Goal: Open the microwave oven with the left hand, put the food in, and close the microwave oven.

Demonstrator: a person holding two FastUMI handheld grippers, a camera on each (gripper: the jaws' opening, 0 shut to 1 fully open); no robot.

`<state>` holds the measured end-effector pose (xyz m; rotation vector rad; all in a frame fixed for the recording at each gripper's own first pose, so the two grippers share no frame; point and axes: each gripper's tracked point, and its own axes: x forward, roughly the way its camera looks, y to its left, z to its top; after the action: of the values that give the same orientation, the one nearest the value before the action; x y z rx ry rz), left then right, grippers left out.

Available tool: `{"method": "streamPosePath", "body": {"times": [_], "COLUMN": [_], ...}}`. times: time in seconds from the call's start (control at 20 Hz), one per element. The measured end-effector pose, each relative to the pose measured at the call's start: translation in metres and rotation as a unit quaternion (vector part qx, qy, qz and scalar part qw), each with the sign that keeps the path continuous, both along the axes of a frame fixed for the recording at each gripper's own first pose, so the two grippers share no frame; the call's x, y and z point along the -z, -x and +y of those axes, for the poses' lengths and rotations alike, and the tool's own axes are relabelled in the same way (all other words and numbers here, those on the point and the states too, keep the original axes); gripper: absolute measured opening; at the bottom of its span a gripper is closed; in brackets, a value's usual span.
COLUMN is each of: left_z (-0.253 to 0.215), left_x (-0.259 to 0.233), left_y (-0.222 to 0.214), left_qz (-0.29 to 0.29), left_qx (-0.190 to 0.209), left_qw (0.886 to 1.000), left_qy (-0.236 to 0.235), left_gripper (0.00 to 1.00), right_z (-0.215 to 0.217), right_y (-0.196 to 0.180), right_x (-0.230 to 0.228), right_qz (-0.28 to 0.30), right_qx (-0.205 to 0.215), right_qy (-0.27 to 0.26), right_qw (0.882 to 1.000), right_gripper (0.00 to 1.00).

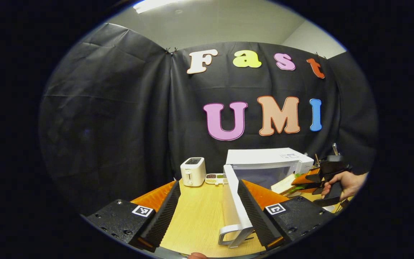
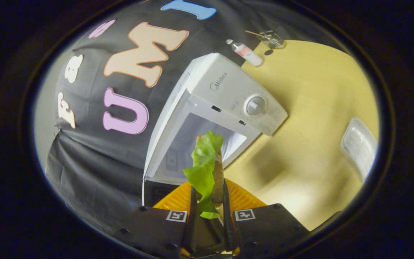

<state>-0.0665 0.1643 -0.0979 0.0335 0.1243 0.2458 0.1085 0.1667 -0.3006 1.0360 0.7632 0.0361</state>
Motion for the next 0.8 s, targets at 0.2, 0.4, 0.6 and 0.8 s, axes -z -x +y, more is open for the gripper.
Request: {"method": "streamPosePath", "body": {"times": [0.2,0.4,0.6,0.8], "left_z": [0.012,0.018,0.028,0.024], "left_x": [0.006,0.006,0.018,0.029], "left_y": [-0.003,-0.005,-0.007,-0.005], "left_qz": [0.011,0.014,0.022,0.024], "left_qx": [0.003,0.021,0.024,0.027], "left_qw": [1.000,0.999,0.999,0.999], "left_qy": [-0.010,-0.020,-0.030,0.010], "left_gripper": [0.97,0.98,0.97,0.97], "right_z": [0.035,0.065,0.075,0.090], "right_y": [-0.021,-0.059,-0.092,-0.113], "right_x": [0.009,0.024,0.036,0.046], "right_qz": [-0.001,0.009,0.010,-0.005], "right_qx": [0.043,0.081,0.140,0.145], "right_qy": [-0.059,-0.100,-0.116,-0.117], "right_qw": [0.997,0.992,0.983,0.982], "right_gripper": [0.34,0.34,0.34,0.34]}}
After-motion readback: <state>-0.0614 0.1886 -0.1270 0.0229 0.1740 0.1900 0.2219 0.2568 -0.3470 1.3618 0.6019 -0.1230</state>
